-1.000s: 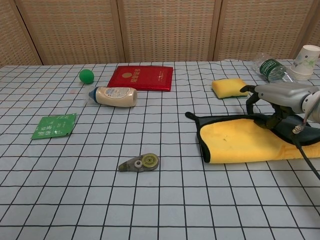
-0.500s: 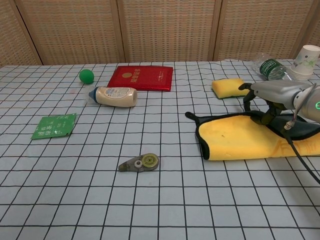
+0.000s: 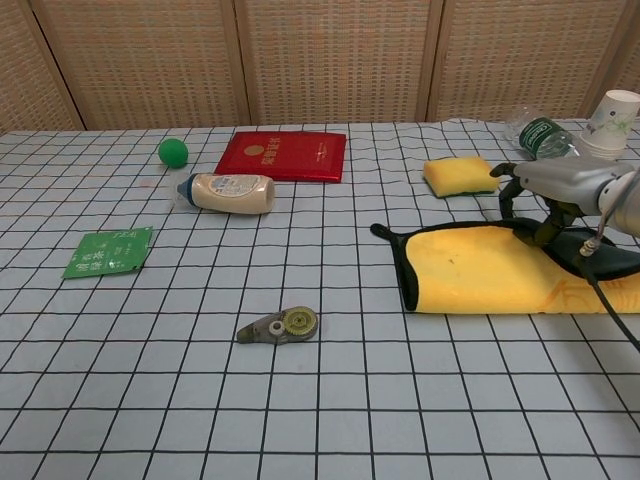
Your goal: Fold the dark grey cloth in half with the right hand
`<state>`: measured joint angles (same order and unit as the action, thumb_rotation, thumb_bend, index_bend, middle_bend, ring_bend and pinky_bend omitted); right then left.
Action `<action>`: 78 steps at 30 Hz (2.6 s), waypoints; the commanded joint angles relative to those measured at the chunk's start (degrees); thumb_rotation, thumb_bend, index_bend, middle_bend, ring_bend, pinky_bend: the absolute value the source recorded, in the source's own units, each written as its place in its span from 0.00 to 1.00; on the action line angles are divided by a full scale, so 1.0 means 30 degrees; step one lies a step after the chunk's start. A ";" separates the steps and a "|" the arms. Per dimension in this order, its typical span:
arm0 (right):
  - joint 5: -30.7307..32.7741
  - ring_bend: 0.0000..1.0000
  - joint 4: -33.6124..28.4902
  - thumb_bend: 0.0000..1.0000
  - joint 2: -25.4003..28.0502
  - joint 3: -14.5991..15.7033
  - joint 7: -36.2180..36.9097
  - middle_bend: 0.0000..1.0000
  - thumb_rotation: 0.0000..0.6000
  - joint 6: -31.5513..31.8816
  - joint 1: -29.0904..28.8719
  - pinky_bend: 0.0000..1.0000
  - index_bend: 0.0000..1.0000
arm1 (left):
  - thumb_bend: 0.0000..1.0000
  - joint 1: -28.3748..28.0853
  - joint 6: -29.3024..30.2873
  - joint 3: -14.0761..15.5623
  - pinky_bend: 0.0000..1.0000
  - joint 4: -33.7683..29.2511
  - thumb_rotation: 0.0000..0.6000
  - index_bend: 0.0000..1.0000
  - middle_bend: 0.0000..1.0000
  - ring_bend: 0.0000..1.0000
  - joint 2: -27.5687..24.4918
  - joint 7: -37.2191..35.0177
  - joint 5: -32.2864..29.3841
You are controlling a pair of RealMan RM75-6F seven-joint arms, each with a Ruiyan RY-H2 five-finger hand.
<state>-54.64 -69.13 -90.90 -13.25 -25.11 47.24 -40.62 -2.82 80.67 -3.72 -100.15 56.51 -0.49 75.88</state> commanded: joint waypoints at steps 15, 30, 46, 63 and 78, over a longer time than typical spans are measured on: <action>-0.0058 0.00 0.0699 0.66 -0.0406 0.0295 -0.0064 0.05 1.00 0.0384 -0.0307 0.00 0.67 | 0.00 -0.0011 0.0000 0.0005 0.00 -0.0006 1.00 0.00 0.00 0.00 -0.0012 0.0000 -0.0055; 0.0220 0.00 0.0703 0.02 -0.0482 0.0383 -0.0295 0.00 1.00 0.0523 -0.0474 0.00 0.06 | 0.00 -0.0046 -0.0047 0.0026 0.00 -0.0016 1.00 0.00 0.00 0.00 -0.0011 0.0063 -0.0076; -0.3996 0.00 -0.4578 0.01 0.3640 0.1630 0.2917 0.00 1.00 0.3374 0.1814 0.00 0.33 | 0.00 0.0035 0.0174 0.0118 0.00 -0.0119 1.00 0.00 0.00 0.00 -0.0076 -0.0041 0.0251; -0.9406 0.00 -0.3047 0.32 0.4080 0.4875 0.4299 0.00 1.00 0.5699 0.3924 0.00 0.48 | 0.00 0.0122 0.0484 0.0292 0.00 -0.0340 1.00 0.00 0.00 0.00 0.0014 0.0327 0.0697; -1.1096 0.00 0.0822 0.47 0.2066 0.5198 0.3445 0.00 1.00 0.6226 0.3903 0.00 0.50 | 0.00 0.0101 0.0445 0.0281 0.00 -0.0296 1.00 0.00 0.00 0.00 0.0025 0.0347 0.0630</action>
<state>-87.50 -67.44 -84.09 2.23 -14.66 65.87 -28.89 -2.52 82.01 -2.88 -101.03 56.58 0.56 77.77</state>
